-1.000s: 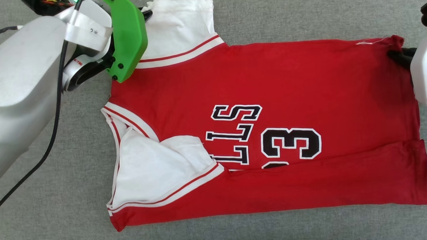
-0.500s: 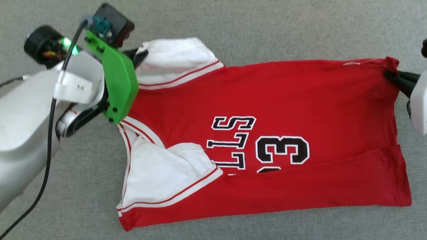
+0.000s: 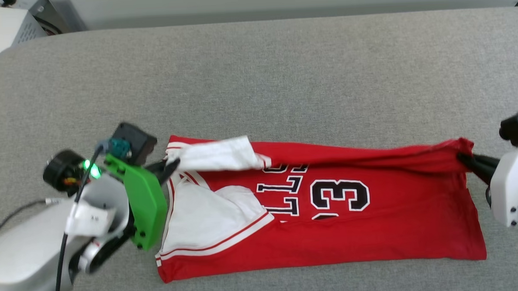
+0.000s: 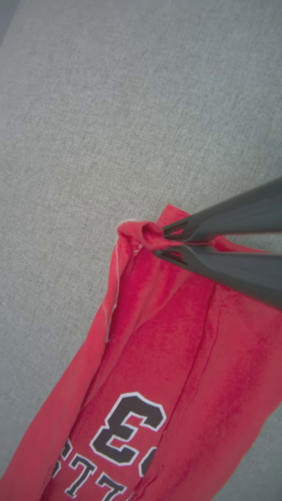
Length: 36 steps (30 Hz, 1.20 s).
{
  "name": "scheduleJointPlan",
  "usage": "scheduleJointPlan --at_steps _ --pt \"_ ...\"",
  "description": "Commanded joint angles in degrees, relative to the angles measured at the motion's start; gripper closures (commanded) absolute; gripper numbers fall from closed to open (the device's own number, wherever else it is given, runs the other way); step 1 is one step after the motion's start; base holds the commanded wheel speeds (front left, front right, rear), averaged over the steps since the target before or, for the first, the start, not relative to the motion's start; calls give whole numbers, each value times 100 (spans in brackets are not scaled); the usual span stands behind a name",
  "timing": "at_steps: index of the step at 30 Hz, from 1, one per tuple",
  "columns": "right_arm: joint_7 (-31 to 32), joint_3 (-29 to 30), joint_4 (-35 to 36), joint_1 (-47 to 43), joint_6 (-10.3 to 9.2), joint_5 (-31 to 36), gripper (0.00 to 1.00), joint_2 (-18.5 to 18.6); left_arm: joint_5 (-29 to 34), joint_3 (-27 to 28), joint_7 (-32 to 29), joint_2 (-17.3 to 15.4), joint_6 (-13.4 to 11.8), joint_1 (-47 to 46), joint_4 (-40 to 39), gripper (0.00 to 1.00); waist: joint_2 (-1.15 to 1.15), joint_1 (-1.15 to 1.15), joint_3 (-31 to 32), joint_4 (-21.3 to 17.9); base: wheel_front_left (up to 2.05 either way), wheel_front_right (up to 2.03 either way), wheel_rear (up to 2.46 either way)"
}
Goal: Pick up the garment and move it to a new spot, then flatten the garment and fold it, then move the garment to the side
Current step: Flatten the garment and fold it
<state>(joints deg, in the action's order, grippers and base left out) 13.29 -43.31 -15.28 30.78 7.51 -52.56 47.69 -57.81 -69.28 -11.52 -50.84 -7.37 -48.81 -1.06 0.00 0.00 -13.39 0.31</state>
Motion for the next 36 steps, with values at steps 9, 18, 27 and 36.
scheduleJointPlan --at_steps 9,18,27,36 --pt "-221 203 180 -975 -2 -165 100 112 -254 -219 225 -151 -441 1177 -394 100 0 0 243 108 0 0 0" --pt "-115 300 -2 -1412 -2 -134 100 -212 -383 -300 283 245 -333 1644 75 100 0 0 34 108 0 0 0" --pt "-737 660 -57 -1621 -2 -61 0 -453 -201 -71 1121 550 -485 1708 600 0 0 0 276 129 0 0 0" --pt "-880 1659 1045 -2335 -2 185 0 -52 26 558 2510 771 -1413 2188 604 0 0 0 614 121 0 0 0"
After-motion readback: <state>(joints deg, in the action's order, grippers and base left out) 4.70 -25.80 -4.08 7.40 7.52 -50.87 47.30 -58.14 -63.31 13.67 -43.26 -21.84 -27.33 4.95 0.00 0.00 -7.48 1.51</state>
